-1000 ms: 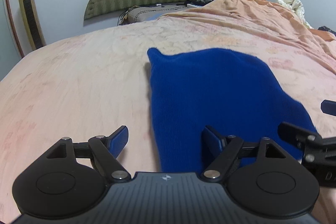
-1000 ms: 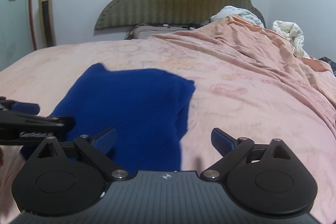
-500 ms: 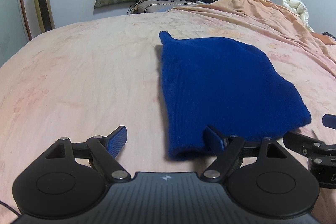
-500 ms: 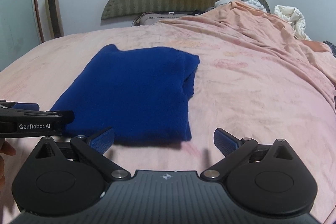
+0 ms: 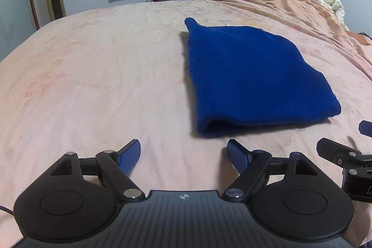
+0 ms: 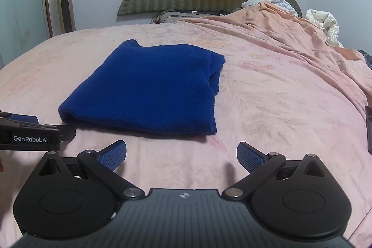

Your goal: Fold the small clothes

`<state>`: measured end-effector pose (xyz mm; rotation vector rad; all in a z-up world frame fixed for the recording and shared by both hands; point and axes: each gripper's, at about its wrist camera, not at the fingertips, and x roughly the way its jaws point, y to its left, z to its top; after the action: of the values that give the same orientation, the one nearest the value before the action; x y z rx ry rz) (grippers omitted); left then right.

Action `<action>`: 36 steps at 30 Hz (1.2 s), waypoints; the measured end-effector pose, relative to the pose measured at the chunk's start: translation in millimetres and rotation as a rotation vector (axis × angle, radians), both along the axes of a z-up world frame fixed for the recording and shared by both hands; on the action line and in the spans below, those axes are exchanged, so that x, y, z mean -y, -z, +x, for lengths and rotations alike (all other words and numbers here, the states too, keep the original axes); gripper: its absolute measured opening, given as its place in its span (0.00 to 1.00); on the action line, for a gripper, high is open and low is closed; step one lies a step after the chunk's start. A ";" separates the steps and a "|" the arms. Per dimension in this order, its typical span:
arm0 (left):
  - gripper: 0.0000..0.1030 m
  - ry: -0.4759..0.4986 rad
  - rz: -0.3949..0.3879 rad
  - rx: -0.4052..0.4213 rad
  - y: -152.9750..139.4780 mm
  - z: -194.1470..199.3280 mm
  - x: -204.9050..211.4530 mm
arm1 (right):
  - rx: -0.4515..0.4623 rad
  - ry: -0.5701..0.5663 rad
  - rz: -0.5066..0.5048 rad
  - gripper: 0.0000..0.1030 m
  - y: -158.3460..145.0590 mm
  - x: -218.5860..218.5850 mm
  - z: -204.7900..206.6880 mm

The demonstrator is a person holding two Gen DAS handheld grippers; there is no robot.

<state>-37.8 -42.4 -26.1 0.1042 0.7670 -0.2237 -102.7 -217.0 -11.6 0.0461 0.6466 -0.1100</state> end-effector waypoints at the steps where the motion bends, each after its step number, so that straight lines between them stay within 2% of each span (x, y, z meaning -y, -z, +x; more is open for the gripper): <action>1: 0.79 -0.001 0.006 0.004 -0.4 -1.1 0.7 | -0.001 0.001 -0.003 0.99 -0.3 0.0 -1.0; 12: 0.79 -0.006 0.030 0.008 -0.2 -6.1 3.9 | -0.016 0.011 -0.008 1.00 0.2 2.2 -7.0; 36: 0.79 -0.003 0.022 0.007 -2.8 -9.8 3.6 | -0.020 -0.016 -0.026 1.00 -2.7 -5.2 -12.0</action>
<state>-47.6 -46.0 -23.3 0.1244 0.7626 -0.2118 -114.7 -211.8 -8.8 0.0153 0.6657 -0.1038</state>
